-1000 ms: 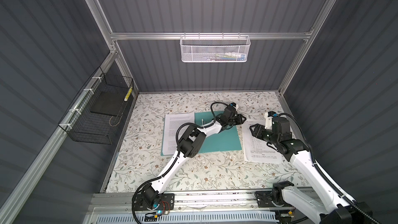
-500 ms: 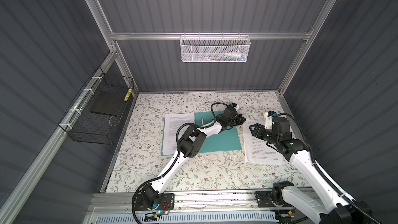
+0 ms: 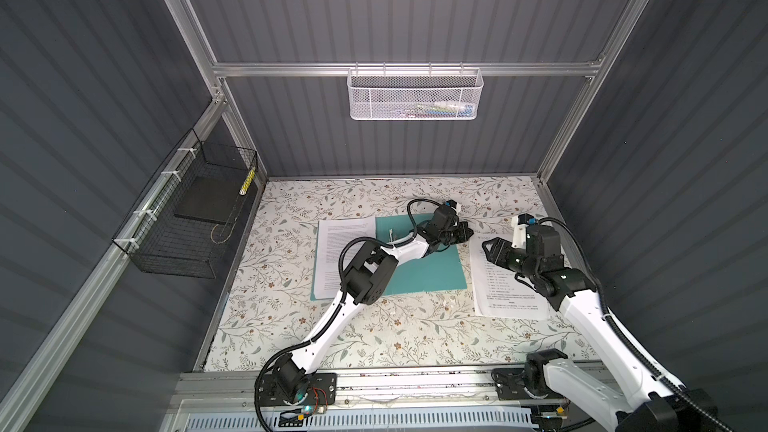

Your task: Put the files into the folder

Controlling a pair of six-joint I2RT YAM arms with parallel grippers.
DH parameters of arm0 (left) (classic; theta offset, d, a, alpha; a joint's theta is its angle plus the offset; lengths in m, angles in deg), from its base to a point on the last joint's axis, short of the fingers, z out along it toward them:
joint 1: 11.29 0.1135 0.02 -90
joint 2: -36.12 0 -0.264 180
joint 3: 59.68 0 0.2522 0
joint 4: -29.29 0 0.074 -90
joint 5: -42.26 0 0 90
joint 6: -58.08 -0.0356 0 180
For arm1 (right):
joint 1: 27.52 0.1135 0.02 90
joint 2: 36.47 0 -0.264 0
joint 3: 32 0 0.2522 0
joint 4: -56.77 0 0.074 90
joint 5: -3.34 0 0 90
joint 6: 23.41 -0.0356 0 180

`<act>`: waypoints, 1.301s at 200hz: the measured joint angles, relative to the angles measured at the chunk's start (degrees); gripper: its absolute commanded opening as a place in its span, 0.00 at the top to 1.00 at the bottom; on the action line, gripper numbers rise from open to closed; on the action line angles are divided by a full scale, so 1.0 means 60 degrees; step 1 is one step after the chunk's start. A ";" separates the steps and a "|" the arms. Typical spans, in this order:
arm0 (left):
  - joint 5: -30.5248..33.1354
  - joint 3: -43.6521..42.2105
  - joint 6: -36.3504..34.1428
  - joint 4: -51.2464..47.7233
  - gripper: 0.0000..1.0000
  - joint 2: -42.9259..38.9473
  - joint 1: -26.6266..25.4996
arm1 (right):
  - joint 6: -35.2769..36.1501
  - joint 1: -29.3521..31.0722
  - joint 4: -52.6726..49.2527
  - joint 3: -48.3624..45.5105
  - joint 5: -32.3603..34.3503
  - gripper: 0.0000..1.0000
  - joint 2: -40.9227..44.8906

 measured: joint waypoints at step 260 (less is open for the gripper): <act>-0.0572 -0.2095 -0.3271 -0.2703 1.00 -0.3268 0.3198 | -0.0171 -0.0069 0.0561 0.1723 -0.0914 0.40 -0.5304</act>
